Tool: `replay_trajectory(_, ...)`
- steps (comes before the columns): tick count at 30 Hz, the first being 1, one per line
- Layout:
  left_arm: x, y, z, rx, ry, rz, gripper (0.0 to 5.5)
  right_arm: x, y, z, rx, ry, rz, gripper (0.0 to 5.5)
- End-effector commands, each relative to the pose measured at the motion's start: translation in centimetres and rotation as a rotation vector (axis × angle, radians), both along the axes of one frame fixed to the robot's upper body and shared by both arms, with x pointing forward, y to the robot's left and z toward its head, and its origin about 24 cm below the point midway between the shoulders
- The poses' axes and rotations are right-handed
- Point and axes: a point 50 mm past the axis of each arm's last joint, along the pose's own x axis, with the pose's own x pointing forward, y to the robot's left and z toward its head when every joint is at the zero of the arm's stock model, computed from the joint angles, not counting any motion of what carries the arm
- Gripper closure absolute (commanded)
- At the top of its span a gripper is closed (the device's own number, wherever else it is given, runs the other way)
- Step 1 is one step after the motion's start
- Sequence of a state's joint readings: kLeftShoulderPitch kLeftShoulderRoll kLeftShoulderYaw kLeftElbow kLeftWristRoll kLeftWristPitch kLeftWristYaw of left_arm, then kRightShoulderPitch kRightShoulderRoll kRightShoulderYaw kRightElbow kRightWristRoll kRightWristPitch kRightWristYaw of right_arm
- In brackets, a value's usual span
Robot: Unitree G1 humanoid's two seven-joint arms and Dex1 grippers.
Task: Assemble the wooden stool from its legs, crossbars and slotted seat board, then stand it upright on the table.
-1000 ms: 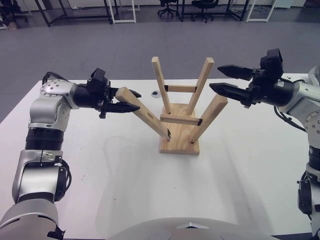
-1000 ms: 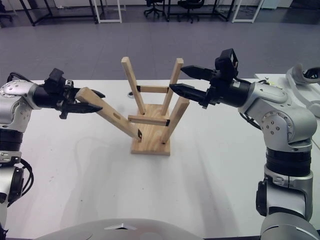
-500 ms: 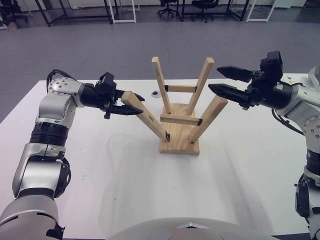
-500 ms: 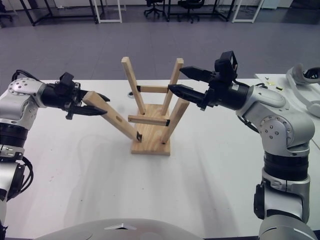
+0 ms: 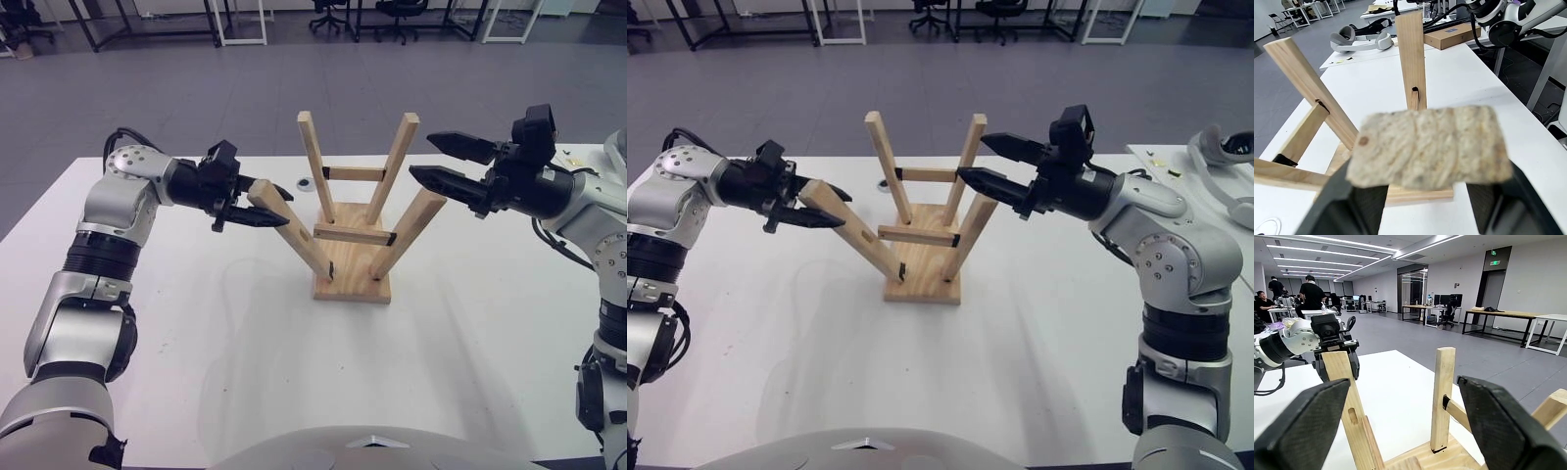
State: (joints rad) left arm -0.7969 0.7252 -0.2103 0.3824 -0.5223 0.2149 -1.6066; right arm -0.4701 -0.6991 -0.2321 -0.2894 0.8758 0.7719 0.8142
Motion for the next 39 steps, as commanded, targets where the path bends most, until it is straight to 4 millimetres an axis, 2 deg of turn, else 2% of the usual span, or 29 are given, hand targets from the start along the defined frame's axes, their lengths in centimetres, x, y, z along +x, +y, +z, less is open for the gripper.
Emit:
replay_trajectory(1,0.5,-0.1,0.2,0.053,-0.039,0.008,3.46,-0.3,0.0,0.1,0.002,-0.005,-0.004,1.42)
replay_trajectory(13,0.3,0.0,0.6,0.116,-0.002,-0.004,3.46,-0.3,-0.1,0.0,0.009,-0.009,-0.011,1.42)
replay_trajectory(16,0.7,-0.1,0.1,0.167,-0.021,0.024,3.46,-0.3,-0.1,0.0,0.012,-0.011,-0.011,1.42)
replay_trajectory(24,1.1,-2.2,-0.1,0.201,-0.029,-0.021,3.46,-0.5,0.7,-0.4,0.010,0.004,0.017,1.42)
replay_trajectory(26,1.3,-2.5,0.1,0.193,-0.012,-0.026,3.46,-0.7,1.2,-1.0,0.010,0.035,0.042,1.42)
replay_trajectory(29,1.6,-2.8,0.2,0.196,0.026,-0.021,3.46,-1.3,2.6,-3.0,0.007,0.137,0.107,1.42)
replay_trajectory(32,1.9,-3.1,0.2,0.197,0.069,-0.017,3.46,-1.0,2.5,-4.5,-0.012,0.220,0.101,1.42)
replay_trajectory(35,2.1,-3.5,0.0,0.218,0.085,-0.024,3.46,-0.7,2.4,-5.0,-0.033,0.251,0.096,1.42)
replay_trajectory(39,2.0,-5.0,-0.8,0.295,0.089,-0.084,3.46,-0.4,2.2,-5.1,-0.039,0.248,0.083,1.42)
